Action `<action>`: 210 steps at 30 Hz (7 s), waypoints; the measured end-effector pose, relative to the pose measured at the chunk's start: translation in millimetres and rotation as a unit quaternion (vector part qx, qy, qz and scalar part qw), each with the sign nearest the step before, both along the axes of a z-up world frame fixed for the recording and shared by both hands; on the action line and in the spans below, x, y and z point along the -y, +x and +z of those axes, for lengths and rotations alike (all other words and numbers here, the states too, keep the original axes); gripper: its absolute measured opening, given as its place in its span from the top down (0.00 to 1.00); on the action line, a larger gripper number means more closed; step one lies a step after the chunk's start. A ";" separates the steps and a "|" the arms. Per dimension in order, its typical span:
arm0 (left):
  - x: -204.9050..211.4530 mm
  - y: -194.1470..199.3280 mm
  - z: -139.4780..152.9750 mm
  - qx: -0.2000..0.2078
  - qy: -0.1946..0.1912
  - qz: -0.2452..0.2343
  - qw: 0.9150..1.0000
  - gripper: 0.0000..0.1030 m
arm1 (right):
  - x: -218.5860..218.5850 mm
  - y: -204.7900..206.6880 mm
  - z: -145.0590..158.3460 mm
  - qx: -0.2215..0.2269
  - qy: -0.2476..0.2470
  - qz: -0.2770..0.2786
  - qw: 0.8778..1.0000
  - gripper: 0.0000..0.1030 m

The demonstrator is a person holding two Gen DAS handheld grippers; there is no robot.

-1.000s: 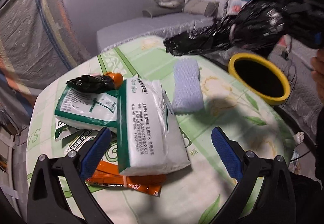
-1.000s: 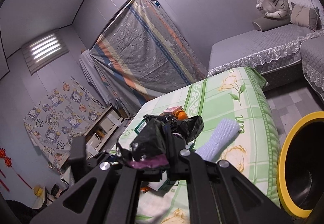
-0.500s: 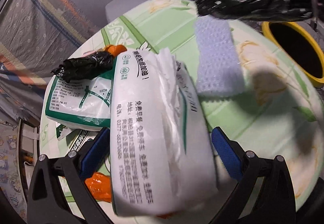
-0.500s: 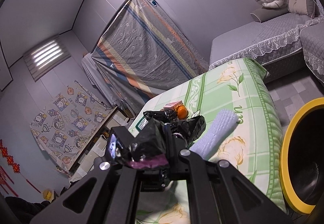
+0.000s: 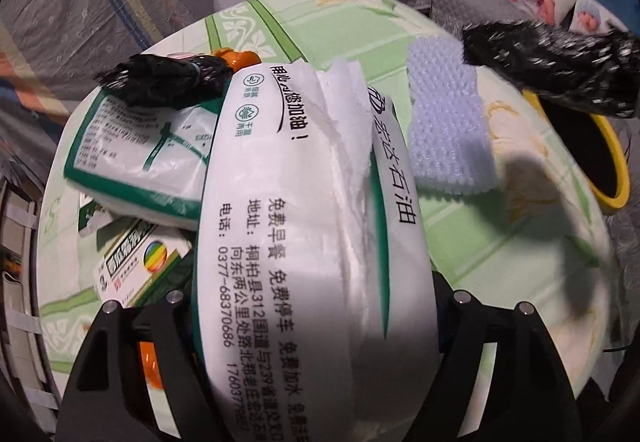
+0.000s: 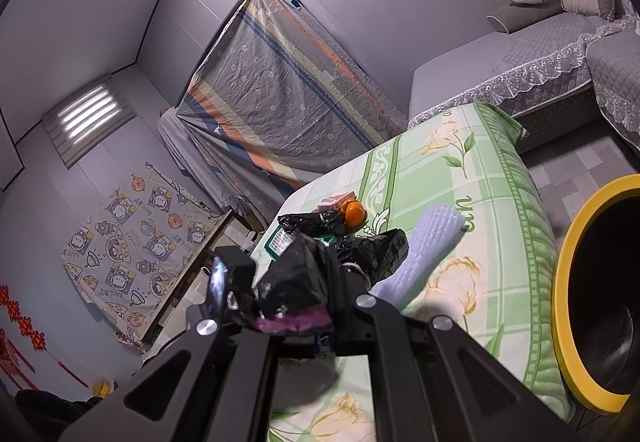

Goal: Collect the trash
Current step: 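Grasp the large white printed package with the left gripper while the right holds the black bag, then carry both items over the yellow bin and open both grippers, then grasp the white foam mesh sleeve with the right gripper and lift, then grasp the orange snack wrapper with the left gripper while the right holds the mesh sleeve, then carry the wrapper and mesh sleeve over the yellow bin and open both grippers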

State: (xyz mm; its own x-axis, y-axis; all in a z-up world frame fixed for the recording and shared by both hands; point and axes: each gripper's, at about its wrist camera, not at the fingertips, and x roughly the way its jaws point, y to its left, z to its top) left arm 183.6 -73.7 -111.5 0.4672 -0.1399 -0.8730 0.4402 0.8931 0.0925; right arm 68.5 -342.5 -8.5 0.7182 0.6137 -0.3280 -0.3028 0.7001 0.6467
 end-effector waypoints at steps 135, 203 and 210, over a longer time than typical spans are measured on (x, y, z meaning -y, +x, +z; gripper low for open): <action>-114.8 -32.0 -19.9 0.046 -0.181 0.196 0.963 0.14 | -92.1 97.0 -58.5 -0.120 -0.147 0.024 0.982 0.91; 112.0 -61.3 119.4 0.219 -0.202 -0.117 0.947 0.94 | 112.2 -15.0 -22.4 -0.063 -0.084 -0.226 0.968 0.91; 163.2 -55.6 115.3 0.210 -0.212 -0.165 0.940 0.94 | 151.9 -25.4 -43.5 -0.084 -0.089 -0.279 0.953 0.91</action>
State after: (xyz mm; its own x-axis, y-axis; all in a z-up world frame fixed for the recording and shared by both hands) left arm 128.0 -236.9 3.9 0.6285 -0.6313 -0.4544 0.7038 0.7103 -0.0135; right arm 43.1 -494.4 -52.0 0.8446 0.0761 -0.5300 0.2457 0.8244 0.5100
